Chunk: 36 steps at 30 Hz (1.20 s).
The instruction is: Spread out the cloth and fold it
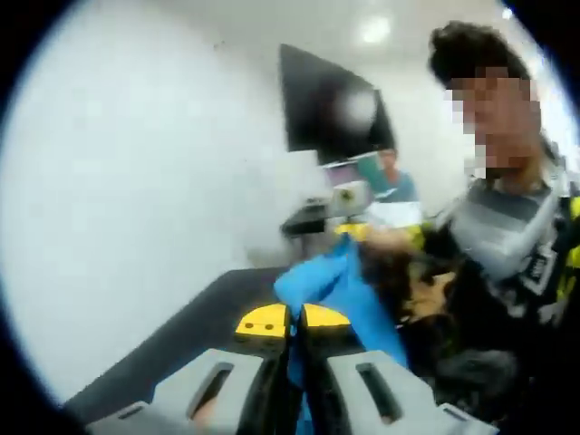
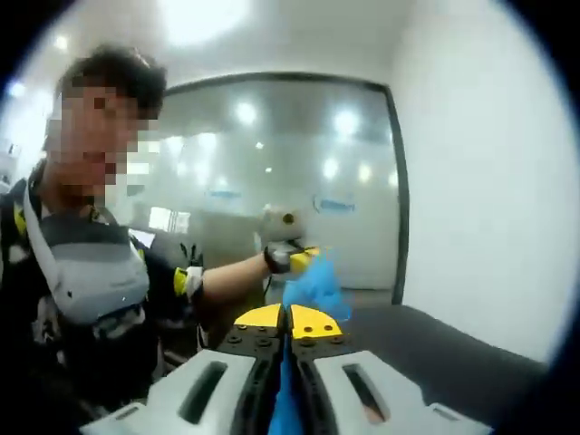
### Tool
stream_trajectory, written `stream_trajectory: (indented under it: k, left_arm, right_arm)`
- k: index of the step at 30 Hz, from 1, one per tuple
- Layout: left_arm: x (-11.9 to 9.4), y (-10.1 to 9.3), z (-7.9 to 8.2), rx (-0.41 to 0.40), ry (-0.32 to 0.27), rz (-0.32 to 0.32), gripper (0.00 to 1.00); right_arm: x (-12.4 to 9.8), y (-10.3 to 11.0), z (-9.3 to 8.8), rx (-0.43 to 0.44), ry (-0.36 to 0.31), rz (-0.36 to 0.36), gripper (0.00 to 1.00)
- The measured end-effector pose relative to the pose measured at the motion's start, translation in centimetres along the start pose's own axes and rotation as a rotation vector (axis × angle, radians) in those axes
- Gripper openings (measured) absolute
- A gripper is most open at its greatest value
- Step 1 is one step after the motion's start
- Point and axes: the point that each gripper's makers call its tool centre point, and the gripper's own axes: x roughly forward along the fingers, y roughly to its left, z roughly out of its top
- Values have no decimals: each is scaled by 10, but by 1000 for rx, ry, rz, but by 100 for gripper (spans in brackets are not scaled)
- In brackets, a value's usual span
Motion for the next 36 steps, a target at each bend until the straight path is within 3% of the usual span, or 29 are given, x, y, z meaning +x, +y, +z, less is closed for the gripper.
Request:
stream_trajectory:
  k: [2, 3, 4, 5, 7, 10, 12, 15, 18, 21, 22, 23, 24, 26, 31, 33, 36]
  left_arm:
    - [10, 15, 16, 126, 14, 60, 4]
    - [8, 25, 31, 204, -23, 152, 4]
    - [8, 17, 37, 222, -33, 140, 4]
    - [12, -2, 36, 249, -8, 51, 4]
    - [12, -15, 46, 253, -27, 32, 4]
    - [10, -24, 60, 299, -43, 26, 4]
    - [8, -36, 71, 328, -69, -8, 4]
    - [12, -50, 73, 349, -57, -26, 4]
    - [16, -55, 74, 348, -51, -38, 4]
    - [19, -51, 75, 328, -52, -25, 4]
    - [19, -49, 73, 320, -47, -22, 4]
    - [18, -44, 71, 314, -38, -10, 4]
    - [17, -39, 68, 308, -24, 10, 4]
    - [13, -24, 60, 282, 7, 63, 4]
    - [4, 17, 46, 173, 21, 163, 4]
    - [6, 28, 47, 164, 11, 177, 4]
    - [16, 40, 61, 148, -14, 201, 4]
  right_arm:
    - [5, 24, -16, 7, 27, 81, 0]
    - [7, 31, -22, 14, 35, 98, 0]
    - [10, 31, -27, 3, 39, 86, 5]
    - [12, 28, -32, -17, 51, 66, 10]
    - [13, 6, -39, -22, 73, -24, 22]
    - [16, -33, -36, 27, 30, -157, 26]
    - [19, -49, -30, 106, -23, -174, 30]
    - [31, -61, -20, 259, -92, -133, 34]
    - [56, -52, -30, 441, -93, -19, 35]
    - [80, -38, -60, 454, 29, 38, 34]
    - [84, -37, -63, 446, 27, 33, 28]
    - [83, -35, -68, 426, 69, 40, 18]
    - [80, -41, -69, 378, 86, -3, 6]
    - [66, -50, -58, 307, 84, -29, 2]
    - [16, -105, 5, 155, 11, -265, 1]
    - [-2, -120, 39, 63, -30, -345, 1]
    - [-15, -131, 77, -73, -19, -414, 0]
